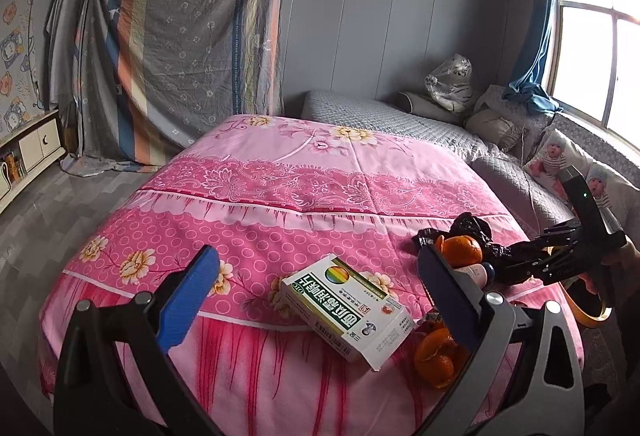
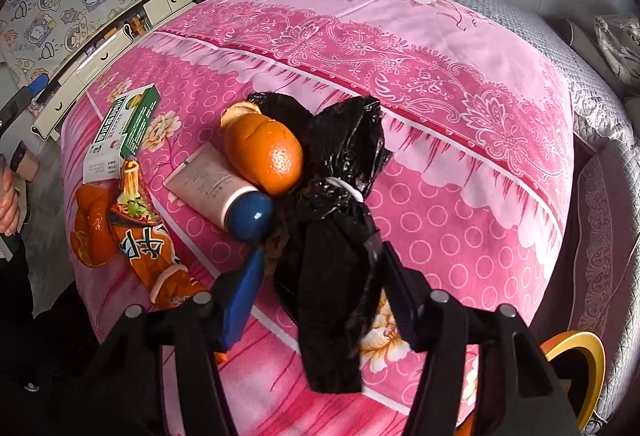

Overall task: Collect trash
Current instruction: 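Grasp the knotted black plastic bag with the right gripper and lift it, then grasp the orange with the left gripper while the right gripper holds the black bag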

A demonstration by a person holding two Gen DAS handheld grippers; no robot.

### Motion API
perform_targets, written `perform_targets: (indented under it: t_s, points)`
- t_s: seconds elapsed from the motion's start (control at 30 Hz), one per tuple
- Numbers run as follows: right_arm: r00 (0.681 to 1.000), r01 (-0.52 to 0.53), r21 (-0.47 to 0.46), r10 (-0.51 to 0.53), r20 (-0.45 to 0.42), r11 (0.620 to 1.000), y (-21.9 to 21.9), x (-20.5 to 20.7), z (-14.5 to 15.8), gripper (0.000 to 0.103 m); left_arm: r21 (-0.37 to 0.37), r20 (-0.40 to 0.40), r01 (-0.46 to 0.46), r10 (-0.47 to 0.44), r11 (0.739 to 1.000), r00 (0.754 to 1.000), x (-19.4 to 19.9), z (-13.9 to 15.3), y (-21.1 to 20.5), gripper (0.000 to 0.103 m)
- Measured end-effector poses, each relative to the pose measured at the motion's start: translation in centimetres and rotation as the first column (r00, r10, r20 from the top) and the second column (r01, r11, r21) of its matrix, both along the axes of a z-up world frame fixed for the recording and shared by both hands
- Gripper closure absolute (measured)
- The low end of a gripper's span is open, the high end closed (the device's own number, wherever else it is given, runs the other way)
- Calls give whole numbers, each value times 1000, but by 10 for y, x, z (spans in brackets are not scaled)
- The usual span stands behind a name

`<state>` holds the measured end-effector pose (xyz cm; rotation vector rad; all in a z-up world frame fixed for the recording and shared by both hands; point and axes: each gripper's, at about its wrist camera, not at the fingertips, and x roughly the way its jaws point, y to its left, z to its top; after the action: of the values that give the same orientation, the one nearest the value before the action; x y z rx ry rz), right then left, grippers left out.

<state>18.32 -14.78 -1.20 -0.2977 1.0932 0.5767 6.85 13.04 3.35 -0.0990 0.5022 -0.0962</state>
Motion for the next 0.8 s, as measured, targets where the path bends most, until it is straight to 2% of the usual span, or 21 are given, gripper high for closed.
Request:
perform_targets:
  t_s: [0.1, 0.17, 0.23, 0.33, 0.47, 0.6, 0.7, 0.8]
  points:
    - [1000, 14, 53, -14, -1, 998, -4, 0, 4, 74, 48, -1, 27, -27, 998, 1000, 3, 3, -10, 8]
    - [1000, 29, 91, -29, -1, 995, -9, 0, 9, 80, 81, -4, 57, -56, 995, 998, 6, 6, -18, 8]
    - [999, 51, 125, -53, 13, 991, -15, -1, 15, 82, 110, -13, 92, -91, 990, 996, 12, 9, -29, 8]
    - [996, 83, 226, -86, 3, 971, -31, -3, 26, 83, 125, -47, 168, -163, 978, 986, 28, 10, -46, 8]
    - [990, 125, 319, -138, 18, 939, -55, -11, 45, 83, 89, -112, 287, -276, 954, 955, 55, 7, -69, 8]
    - [981, 163, 396, -191, 33, 904, -83, -25, 61, 83, 80, -173, 390, -373, 917, 912, 82, 2, -104, 8]
    - [976, 178, 435, -216, 38, 882, -100, -37, 68, 83, 96, -224, 448, -419, 889, 880, 100, -4, -130, 8]
    - [969, 195, 455, -242, 48, 869, -115, -47, 72, 83, 92, -281, 482, -442, 871, 852, 118, -13, -154, 8]
